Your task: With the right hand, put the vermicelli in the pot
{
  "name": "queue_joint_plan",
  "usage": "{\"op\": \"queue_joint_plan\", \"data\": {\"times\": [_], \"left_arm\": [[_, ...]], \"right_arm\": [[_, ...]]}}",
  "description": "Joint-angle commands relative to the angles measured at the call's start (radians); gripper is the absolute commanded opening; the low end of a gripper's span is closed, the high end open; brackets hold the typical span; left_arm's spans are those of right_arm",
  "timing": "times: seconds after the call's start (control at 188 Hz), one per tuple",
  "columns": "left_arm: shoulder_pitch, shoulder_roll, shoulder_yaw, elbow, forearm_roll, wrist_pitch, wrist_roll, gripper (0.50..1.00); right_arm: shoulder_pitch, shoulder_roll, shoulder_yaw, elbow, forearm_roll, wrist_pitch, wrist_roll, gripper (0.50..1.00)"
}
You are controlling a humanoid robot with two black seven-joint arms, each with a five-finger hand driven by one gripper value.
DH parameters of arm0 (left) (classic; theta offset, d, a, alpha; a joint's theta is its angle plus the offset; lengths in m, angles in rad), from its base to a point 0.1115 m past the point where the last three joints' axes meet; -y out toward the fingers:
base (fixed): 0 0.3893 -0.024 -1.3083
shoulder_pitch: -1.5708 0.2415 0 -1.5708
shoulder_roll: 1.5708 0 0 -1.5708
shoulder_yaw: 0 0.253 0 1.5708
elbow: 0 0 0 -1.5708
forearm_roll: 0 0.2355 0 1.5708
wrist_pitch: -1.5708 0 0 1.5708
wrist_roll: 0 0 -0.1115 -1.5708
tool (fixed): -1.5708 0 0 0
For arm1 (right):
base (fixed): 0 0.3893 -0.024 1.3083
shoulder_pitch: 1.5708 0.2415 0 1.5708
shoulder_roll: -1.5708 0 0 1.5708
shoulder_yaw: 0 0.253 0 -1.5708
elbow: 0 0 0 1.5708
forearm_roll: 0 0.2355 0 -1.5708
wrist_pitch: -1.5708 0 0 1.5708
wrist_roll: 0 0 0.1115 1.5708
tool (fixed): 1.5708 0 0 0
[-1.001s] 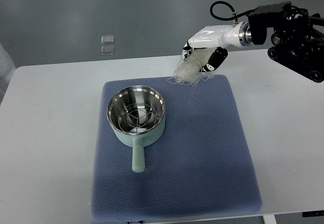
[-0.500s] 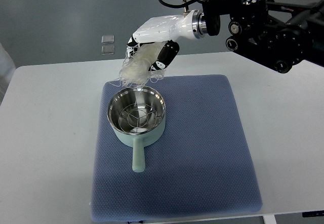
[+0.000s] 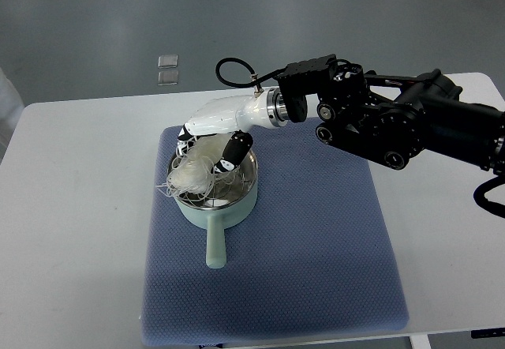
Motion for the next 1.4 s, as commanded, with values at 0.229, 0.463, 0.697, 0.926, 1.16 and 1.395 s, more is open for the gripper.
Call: {"op": "queue_joint_plan", "data": {"times": [0.229, 0.463, 0.697, 0.926, 1.16, 1.395], "left_arm": [[0.0, 0.0, 0.0, 0.0, 0.0, 0.0, -0.001, 1.0], [0.0, 0.0, 0.0, 0.0, 0.0, 0.0, -0.001, 1.0], [0.0, 0.0, 0.0, 0.0, 0.0, 0.0, 0.001, 1.0], [0.0, 0.0, -0.002, 0.0, 0.0, 0.0, -0.001, 1.0], [0.0, 0.0, -0.002, 0.0, 0.0, 0.0, -0.001, 1.0], [0.0, 0.0, -0.002, 0.0, 0.0, 0.0, -0.001, 1.0]], "right_arm": [[-0.032, 0.013, 0.0, -0.037, 0.001, -0.022, -0.007, 0.836], [-0.027, 0.007, 0.011, -0.036, 0.015, -0.019, -0.007, 0.897], [-0.015, -0.024, 0.103, -0.034, 0.056, -0.009, 0.002, 0.911], [-0.076, -0.06, 0.336, -0.04, 0.28, -0.012, 0.002, 0.913], [-0.308, -0.036, 0.677, -0.089, 0.618, -0.045, 0.0, 0.913], [-0.475, -0.021, 0.796, -0.128, 0.854, -0.131, 0.006, 0.913]]}}
